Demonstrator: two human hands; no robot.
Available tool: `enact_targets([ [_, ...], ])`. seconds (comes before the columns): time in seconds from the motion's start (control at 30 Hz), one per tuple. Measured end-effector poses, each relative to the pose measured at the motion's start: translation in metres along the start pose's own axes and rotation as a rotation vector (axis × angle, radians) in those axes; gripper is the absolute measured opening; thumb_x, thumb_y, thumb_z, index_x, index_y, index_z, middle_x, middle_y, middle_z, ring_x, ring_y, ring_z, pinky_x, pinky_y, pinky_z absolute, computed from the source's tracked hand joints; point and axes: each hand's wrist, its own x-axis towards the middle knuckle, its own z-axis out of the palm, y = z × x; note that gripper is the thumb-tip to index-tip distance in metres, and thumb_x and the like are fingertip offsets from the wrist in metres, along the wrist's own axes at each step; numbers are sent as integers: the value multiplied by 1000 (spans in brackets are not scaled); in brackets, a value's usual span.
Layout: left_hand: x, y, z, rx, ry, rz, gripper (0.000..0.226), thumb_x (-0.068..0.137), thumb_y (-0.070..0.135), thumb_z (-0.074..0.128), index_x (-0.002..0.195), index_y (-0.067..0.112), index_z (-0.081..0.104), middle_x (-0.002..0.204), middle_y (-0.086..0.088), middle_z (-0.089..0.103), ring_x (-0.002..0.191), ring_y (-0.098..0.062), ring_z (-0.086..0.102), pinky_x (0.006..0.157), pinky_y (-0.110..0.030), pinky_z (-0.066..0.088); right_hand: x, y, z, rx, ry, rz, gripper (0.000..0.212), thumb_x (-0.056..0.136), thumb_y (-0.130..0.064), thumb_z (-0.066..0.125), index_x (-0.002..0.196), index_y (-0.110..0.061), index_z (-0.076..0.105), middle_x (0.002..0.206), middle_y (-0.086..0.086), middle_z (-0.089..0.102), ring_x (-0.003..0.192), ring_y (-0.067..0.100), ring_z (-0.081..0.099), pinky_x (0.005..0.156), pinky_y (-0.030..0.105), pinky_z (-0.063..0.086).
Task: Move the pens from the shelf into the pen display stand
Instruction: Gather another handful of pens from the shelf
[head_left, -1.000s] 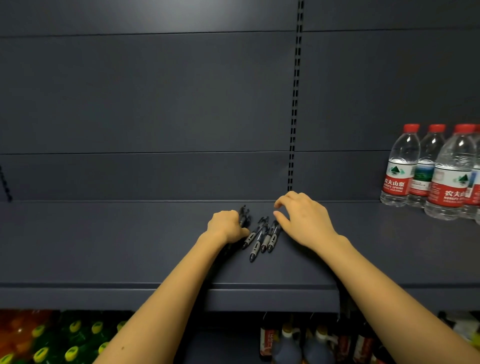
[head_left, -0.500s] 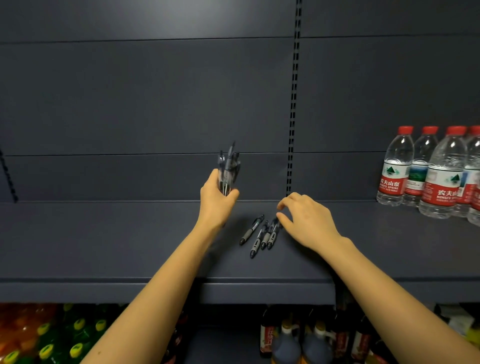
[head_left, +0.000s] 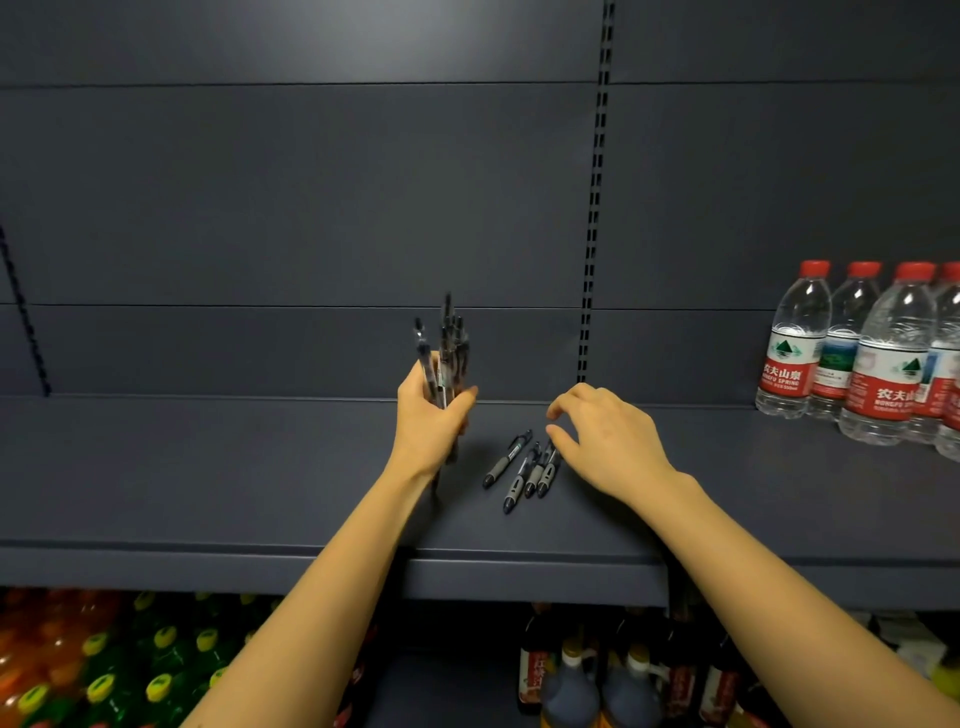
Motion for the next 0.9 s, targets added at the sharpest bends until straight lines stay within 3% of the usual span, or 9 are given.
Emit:
enact_targets([
  [0.27,-10,-8,-4,12,-82,-76,14,93,9,57,93,22,52,57,-3,42,44,-11,36,41,-22,34,0,-8,-2,1,-2,-20,31,99,-36,41,125,-23,54,129,-5,51,117,16,49,81,28,44],
  [0.37,-10,0,-10,-15,-62,-71,6,94,15,57,96,13,52,56,-6,39,45,-15,34,41,-24,33,1,-13,-4,7,10,-41,31,100,-36,41,125,-23,53,129,-5,52,116,15,50,80,27,44],
  [0.43,-11,4,-17,-23,-43,-83,13,93,17,58,100,8,53,56,-8,39,45,-15,36,42,-26,34,2,-17,-7,21,15,-54,31,100,-36,41,125,-23,53,129,-6,52,116,15,50,80,28,44],
  [0.57,-17,12,-36,-16,-31,-103,8,92,18,61,95,13,55,55,-7,41,43,-12,37,43,-25,35,3,-29,-11,49,20,-85,31,99,-36,41,125,-24,53,127,-6,55,115,15,51,80,29,46],
  [0.7,-23,16,-56,48,-22,-90,6,92,19,60,94,17,55,54,-6,44,42,-11,39,43,-24,38,0,-45,-7,80,-8,-113,31,99,-36,42,126,-24,52,126,-7,56,115,14,51,81,30,46],
  [0.9,-32,26,-118,235,61,-39,14,93,17,58,98,4,53,59,-5,48,42,-8,43,42,-22,43,-1,-96,-1,154,-43,-219,33,99,-36,42,129,-24,50,130,-7,53,121,15,49,88,32,45],
])
